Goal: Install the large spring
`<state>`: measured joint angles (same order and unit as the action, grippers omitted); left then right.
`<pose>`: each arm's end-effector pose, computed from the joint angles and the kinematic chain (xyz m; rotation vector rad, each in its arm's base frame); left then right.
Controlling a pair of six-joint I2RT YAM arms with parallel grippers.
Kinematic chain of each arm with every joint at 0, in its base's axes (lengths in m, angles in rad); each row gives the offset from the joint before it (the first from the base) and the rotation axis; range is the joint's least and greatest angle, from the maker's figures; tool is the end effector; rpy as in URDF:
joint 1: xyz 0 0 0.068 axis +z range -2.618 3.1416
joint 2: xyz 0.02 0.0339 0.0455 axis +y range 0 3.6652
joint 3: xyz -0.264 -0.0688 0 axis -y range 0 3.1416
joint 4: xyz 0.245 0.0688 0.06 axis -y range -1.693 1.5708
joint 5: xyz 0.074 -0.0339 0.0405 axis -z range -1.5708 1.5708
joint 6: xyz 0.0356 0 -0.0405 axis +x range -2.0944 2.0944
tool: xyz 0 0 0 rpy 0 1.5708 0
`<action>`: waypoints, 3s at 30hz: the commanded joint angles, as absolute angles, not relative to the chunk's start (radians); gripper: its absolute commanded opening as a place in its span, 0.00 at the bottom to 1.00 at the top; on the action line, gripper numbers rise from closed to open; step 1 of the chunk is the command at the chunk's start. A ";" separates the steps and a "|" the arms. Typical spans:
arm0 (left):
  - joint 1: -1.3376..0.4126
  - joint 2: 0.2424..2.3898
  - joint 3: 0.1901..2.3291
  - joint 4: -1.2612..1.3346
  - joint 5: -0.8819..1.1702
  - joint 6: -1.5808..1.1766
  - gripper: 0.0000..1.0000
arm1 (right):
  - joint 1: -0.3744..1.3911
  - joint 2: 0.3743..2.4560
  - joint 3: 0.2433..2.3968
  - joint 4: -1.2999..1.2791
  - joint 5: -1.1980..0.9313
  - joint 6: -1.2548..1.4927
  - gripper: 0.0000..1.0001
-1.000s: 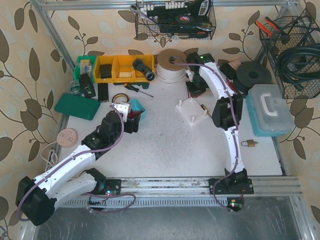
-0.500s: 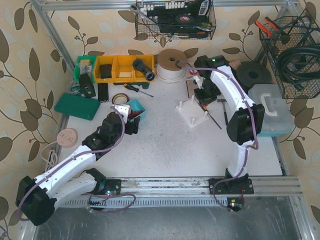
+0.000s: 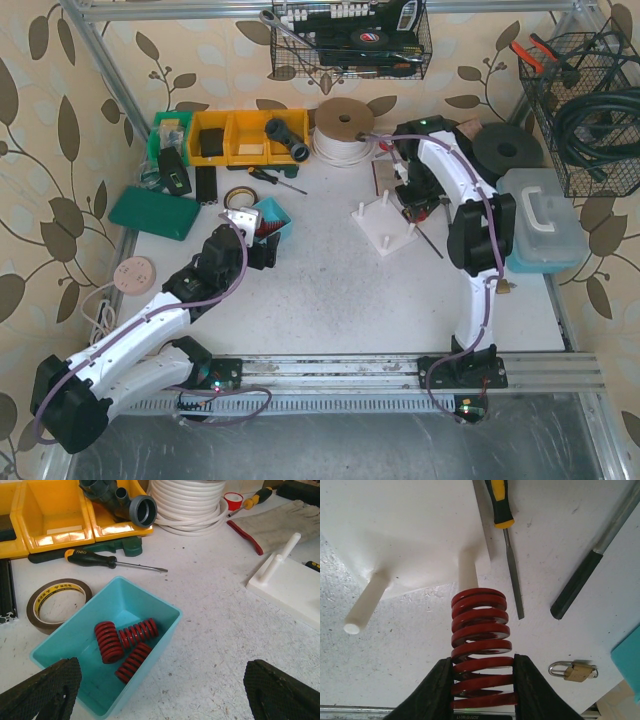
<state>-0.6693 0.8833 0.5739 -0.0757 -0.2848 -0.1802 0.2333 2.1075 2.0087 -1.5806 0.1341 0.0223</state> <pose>0.1665 -0.1189 0.2594 0.2881 1.9289 -0.2853 0.3833 0.0862 0.2673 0.3315 -3.0249 0.2238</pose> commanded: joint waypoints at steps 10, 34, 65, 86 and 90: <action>-0.680 0.863 0.578 -0.040 -0.275 -0.171 0.91 | 0.222 2.173 2.048 -1.609 0.138 -0.005 0.00; -0.683 0.862 0.578 -0.046 -0.294 -0.167 0.92 | 0.224 2.292 2.126 -1.580 0.129 -0.033 0.36; -0.535 1.519 1.117 -0.485 -0.442 -0.324 0.48 | 0.365 1.085 0.942 -0.462 -0.028 0.291 0.98; -0.414 1.831 1.249 -0.464 -0.257 -0.288 0.47 | 0.364 0.994 0.856 -0.365 -0.043 0.295 0.97; -0.414 1.875 1.257 -0.449 -0.271 -0.301 0.49 | 0.364 0.993 0.855 -0.365 -0.047 0.285 0.97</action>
<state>-0.4076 1.8389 1.2320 -0.4667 -0.2764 -0.2886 0.3599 0.9928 0.8646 -0.3779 -0.0231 0.3046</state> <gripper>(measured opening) 0.487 0.976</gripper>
